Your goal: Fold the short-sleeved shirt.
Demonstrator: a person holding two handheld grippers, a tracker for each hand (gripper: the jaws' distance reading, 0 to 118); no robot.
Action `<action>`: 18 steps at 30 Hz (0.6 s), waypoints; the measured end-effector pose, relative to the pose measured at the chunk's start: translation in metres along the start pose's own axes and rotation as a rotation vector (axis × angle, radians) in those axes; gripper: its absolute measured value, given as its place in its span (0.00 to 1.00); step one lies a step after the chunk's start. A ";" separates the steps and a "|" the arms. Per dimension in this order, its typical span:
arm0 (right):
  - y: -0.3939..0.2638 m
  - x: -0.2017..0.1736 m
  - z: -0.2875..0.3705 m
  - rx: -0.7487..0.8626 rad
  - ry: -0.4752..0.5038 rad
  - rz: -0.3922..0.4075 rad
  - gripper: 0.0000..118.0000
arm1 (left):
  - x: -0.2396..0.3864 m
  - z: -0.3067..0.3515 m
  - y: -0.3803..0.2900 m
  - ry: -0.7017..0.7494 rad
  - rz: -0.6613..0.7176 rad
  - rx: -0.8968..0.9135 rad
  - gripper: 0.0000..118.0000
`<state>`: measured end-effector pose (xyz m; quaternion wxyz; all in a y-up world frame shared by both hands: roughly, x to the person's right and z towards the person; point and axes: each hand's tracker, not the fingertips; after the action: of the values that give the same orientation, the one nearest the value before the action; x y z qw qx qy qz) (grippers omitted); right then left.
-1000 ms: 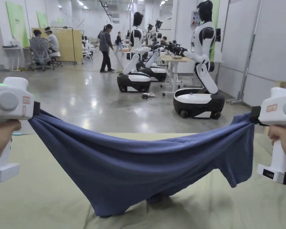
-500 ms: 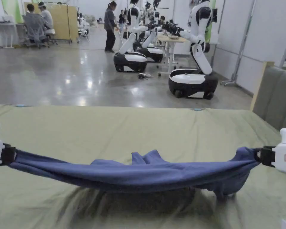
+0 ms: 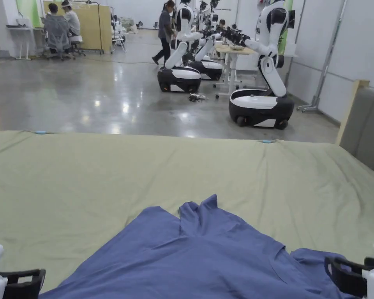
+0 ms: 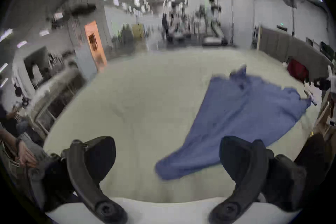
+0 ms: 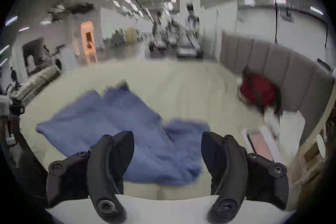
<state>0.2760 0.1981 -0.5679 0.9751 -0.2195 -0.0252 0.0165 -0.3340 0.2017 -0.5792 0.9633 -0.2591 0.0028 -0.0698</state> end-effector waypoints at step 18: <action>0.018 -0.187 0.057 0.389 0.183 0.014 0.04 | -0.008 0.055 -0.002 0.058 0.064 0.155 0.02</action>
<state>0.0857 0.2309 -0.5322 0.9972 -0.0278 0.0686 0.0079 -0.3402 0.2280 -0.5307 0.9817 -0.1816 0.0333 -0.0465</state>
